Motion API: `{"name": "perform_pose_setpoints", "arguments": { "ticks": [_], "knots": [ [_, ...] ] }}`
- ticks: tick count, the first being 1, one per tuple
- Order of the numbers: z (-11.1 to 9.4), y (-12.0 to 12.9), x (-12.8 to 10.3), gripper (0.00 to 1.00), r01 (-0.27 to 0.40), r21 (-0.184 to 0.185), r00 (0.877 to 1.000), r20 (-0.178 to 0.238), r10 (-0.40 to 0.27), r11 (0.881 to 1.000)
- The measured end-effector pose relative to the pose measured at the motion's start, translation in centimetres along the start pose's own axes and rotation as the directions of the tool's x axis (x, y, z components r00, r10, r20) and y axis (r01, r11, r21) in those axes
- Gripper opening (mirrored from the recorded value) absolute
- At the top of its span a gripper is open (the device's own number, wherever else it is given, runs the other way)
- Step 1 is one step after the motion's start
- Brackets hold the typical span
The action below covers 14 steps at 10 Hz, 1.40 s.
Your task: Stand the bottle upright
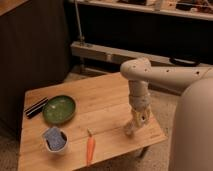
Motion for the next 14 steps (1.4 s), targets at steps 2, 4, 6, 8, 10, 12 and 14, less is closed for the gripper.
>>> {"name": "perform_pose_setpoints", "arguments": {
  "ticks": [2,4,6,8,10,12,14],
  "knots": [
    [0.2,-0.1,0.0,0.61,0.001,-0.009,1.000,0.011,0.000,1.000],
    [0.4,-0.2,0.2,0.76,0.005,-0.016,1.000,0.019,-0.004,1.000],
    [0.4,-0.2,0.5,0.78,0.006,-0.022,1.000,0.024,-0.005,1.000],
    [0.3,-0.2,0.8,0.78,0.006,-0.025,1.000,0.022,-0.005,1.000],
    [0.1,-0.1,0.7,0.78,0.004,-0.027,1.000,0.015,-0.004,1.000],
    [-0.2,0.0,0.6,0.78,-0.002,-0.027,1.000,-0.002,0.002,1.000],
    [-1.1,0.6,0.3,0.78,-0.032,-0.022,0.998,-0.047,0.031,0.999]
  ]
}}
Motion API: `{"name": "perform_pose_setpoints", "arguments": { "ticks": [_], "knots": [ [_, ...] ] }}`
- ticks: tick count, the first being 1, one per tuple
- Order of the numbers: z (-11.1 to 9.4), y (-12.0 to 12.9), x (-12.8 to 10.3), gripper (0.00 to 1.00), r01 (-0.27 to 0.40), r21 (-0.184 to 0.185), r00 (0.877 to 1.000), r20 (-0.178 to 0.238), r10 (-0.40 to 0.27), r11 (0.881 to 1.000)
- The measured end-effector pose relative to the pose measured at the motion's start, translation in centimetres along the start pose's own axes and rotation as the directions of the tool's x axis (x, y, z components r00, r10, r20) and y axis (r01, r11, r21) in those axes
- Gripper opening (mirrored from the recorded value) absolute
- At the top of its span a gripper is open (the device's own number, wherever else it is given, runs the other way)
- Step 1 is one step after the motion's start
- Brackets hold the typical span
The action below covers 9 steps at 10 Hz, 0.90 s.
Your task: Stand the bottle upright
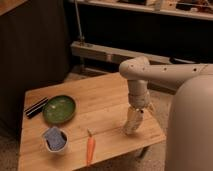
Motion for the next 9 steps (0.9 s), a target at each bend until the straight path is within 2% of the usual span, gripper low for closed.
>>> {"name": "perform_pose_setpoints", "arguments": {
  "ticks": [1,3,4,5,6,7,8,9],
  "knots": [
    [-0.7,0.4,-0.1,0.78,-0.021,0.008,0.999,-0.036,0.021,1.000],
    [-2.3,1.2,-0.6,0.78,-0.061,0.052,0.981,-0.183,0.069,0.997],
    [-3.1,1.6,-0.8,0.78,-0.077,0.098,0.950,-0.296,0.103,0.992],
    [-3.7,2.6,-1.1,0.78,-0.105,0.177,0.890,-0.422,0.172,0.979],
    [-4.1,3.3,-1.3,0.78,-0.126,0.226,0.842,-0.490,0.224,0.966],
    [-4.8,4.1,-1.2,0.78,-0.143,0.272,0.784,-0.555,0.277,0.952],
    [-5.6,4.8,-1.4,0.78,-0.157,0.310,0.727,-0.606,0.322,0.938],
    [-6.2,5.4,-1.5,0.78,-0.166,0.337,0.681,-0.640,0.355,0.927]
  ]
}}
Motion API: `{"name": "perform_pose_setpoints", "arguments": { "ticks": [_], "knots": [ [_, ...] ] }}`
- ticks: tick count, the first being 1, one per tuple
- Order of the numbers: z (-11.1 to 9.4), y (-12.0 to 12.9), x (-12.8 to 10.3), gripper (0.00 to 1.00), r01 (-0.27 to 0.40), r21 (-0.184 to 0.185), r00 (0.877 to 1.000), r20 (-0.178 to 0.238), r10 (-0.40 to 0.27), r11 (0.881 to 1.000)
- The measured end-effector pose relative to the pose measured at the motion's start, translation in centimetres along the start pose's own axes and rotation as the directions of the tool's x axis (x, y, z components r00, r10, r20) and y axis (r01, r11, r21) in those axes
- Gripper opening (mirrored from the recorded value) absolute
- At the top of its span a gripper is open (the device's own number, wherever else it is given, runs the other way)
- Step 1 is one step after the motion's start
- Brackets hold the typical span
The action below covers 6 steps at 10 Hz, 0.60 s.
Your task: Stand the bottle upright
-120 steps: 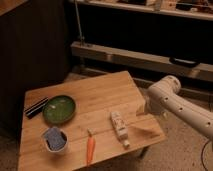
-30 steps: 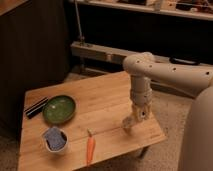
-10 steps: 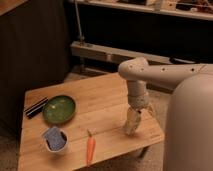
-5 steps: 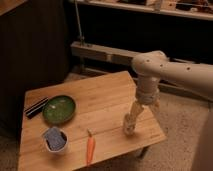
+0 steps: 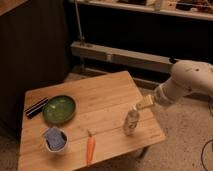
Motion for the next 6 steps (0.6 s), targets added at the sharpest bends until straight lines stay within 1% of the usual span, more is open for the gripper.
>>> {"name": "perform_pose_setpoints", "arguments": {
  "ticks": [1,2,6],
  "knots": [
    [-0.27,0.25,0.16,0.78,-0.013,0.005,1.000,-0.025,0.013,1.000],
    [-0.34,0.22,0.22,0.78,-0.014,0.007,0.999,-0.031,0.015,1.000],
    [-0.26,0.02,0.28,0.78,-0.011,0.009,1.000,-0.029,0.011,1.000]
  ]
}}
